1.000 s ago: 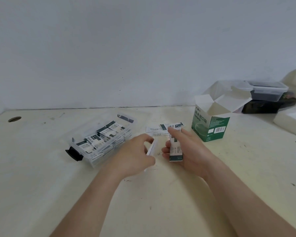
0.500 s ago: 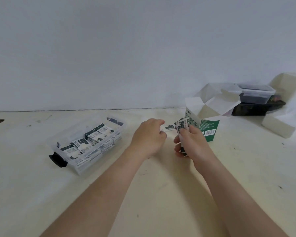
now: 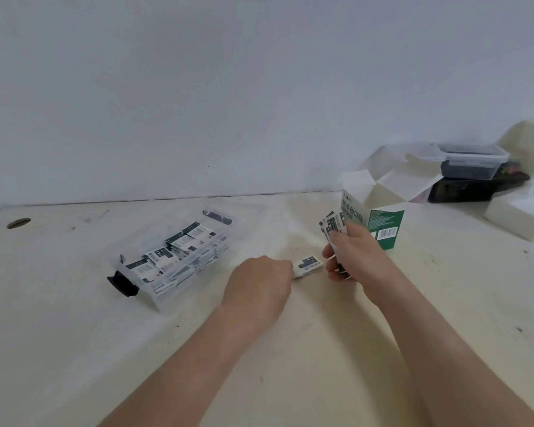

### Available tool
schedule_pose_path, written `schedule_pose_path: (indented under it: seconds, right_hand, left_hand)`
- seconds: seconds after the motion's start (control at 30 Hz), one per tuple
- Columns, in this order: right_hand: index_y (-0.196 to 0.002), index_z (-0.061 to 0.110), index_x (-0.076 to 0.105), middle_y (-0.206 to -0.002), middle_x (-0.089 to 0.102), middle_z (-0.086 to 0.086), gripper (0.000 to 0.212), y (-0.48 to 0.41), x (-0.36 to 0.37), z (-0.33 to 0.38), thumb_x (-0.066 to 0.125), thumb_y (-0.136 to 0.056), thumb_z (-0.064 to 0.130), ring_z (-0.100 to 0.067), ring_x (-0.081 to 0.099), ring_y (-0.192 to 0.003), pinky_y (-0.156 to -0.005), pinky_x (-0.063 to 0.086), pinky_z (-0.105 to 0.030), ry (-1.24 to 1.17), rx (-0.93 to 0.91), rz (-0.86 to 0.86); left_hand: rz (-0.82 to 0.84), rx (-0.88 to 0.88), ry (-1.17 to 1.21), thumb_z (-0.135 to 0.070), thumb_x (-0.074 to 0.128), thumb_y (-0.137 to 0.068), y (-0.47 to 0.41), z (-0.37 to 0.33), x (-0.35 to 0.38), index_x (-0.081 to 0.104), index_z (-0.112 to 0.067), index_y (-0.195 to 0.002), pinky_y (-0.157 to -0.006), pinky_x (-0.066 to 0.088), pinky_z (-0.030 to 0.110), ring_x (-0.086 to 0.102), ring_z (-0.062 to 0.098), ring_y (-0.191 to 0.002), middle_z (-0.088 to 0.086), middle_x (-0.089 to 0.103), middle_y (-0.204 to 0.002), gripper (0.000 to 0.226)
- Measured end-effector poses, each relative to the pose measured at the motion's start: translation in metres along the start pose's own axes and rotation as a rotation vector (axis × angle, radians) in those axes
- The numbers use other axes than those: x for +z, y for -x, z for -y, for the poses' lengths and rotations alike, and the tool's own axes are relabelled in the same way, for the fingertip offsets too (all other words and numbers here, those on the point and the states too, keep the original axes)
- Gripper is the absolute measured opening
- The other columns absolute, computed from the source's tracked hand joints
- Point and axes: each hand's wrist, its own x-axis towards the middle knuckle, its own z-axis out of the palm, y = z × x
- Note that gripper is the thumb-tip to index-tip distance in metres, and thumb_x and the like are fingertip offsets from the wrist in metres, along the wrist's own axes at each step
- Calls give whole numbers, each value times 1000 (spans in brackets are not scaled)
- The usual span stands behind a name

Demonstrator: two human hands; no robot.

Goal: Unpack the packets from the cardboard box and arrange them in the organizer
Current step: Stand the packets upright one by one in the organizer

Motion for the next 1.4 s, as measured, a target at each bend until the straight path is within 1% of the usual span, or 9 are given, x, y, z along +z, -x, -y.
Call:
schedule_pose_path:
  seconds: [0.17, 0.4, 0.53, 0.67, 0.83, 1.0, 1.17, 1.27, 1.4]
  right_hand:
    - [-89, 11, 52, -81, 56, -11, 17, 8, 10, -1, 39, -100, 12, -17, 52, -56, -46, 48, -26, 15, 0, 81]
    - [-93, 9, 54, -77, 56, -9, 14, 11, 12, 1, 42, -100, 12, -20, 56, -61, -53, 49, -31, -37, 21, 147]
    - [-91, 12, 56, -74, 56, -8, 16, 18, 14, 2, 55, -98, 27, -17, 51, -58, -49, 42, -26, -224, 89, 300]
    - [-97, 11, 59, -74, 56, -3, 28, 22, 24, 2, 69, -86, 34, -11, 46, -57, -50, 39, -21, -492, 137, 469]
    - [-100, 16, 52, -74, 52, -2, 43, 25, 43, -1, 75, -76, 43, -10, 42, -59, -49, 36, -19, -638, 136, 486]
    - [-94, 10, 60, -68, 50, -6, 13, 28, 56, -3, 55, -93, 22, -17, 46, -59, -54, 35, -29, -552, 124, 388]
    - [-116, 4, 65, -71, 56, -9, 30, 18, 42, -3, 46, -94, 12, -16, 52, -56, -49, 44, -26, -637, 186, 281]
    - [-117, 7, 64, -74, 60, -6, 28, 17, 29, 1, 45, -99, 19, -16, 54, -65, -62, 46, -29, -734, 201, 306]
    - [-105, 10, 59, -84, 65, -12, 22, 27, 34, 6, 47, -101, 27, -21, 61, -69, -61, 48, -31, -804, 192, 286]
  left_hand:
    - [-84, -51, 31, -27, 37, -98, 34, 13, -6, 59, -20, -103, -65, 40, 35, 59, 31, -89, 7, 66, -95, 23]
    - [-452, -121, 582, -20, 64, -89, 42, 34, -15, 69, -24, -86, -59, 41, 27, 54, 10, -58, -5, 62, -62, 6]
    - [-434, -296, 891, -17, 72, -83, 42, 32, -17, 66, -35, -74, -59, 51, 26, 59, 5, -57, -17, 65, -64, 21]
    - [-412, -430, 1259, -12, 72, -83, 41, 26, -21, 70, -28, -95, -70, 59, 44, 71, 11, -71, -10, 74, -78, 20]
    - [-745, -170, 451, -14, 66, -85, 44, 25, -26, 70, -20, -95, -51, 50, 30, 59, 19, -54, -3, 64, -61, 13]
    - [-584, 236, 242, -5, 56, -77, 42, 8, -11, 65, -11, -100, -47, 44, 30, 58, 23, -59, 0, 62, -71, 25]
    - [-402, 126, 757, -5, 67, -82, 46, 13, -21, 65, -29, -117, -69, 39, 4, 55, -3, -73, -21, 66, -95, 42]
    - [-377, -52, 1046, -1, 64, -85, 48, 22, -35, 62, -43, -113, -64, 45, 13, 57, 8, -68, -22, 64, -103, 51]
    - [-521, -260, 1415, 2, 63, -87, 48, 21, -43, 66, -33, -99, -60, 47, 11, 59, 2, -66, -8, 59, -94, 37]
